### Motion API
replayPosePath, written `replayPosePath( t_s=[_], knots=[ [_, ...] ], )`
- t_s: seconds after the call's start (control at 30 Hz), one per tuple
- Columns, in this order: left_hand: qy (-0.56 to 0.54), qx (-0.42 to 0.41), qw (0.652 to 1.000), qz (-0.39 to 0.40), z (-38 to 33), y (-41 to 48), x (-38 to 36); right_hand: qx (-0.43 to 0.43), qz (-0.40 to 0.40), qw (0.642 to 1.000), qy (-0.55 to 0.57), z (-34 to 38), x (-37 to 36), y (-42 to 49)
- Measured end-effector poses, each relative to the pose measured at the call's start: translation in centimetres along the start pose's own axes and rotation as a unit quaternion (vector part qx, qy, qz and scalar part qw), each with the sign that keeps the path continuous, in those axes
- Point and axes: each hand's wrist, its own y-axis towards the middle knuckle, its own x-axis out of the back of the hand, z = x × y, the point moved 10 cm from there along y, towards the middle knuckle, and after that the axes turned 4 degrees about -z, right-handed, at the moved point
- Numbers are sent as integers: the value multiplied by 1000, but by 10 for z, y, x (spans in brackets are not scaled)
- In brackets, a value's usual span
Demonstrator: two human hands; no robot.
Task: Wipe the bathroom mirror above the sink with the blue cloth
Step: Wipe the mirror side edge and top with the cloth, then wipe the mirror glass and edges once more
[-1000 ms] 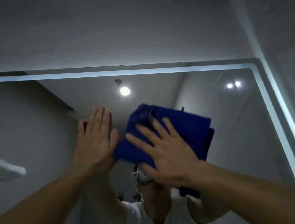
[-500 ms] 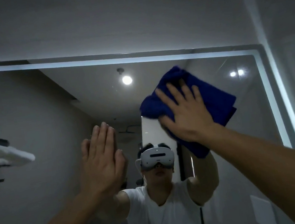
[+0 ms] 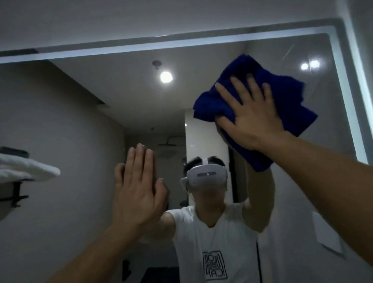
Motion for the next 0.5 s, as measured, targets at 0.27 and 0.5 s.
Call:
replayPosePath(
  t_s=[0.27, 0.5],
  knots=[
    [23, 23, 999, 23, -1, -4, -4, 216, 17, 976, 30, 99, -40, -154],
    [21, 29, 999, 39, 0, -5, -5, 364, 35, 929, 61, 93, -49, -173]
  ],
)
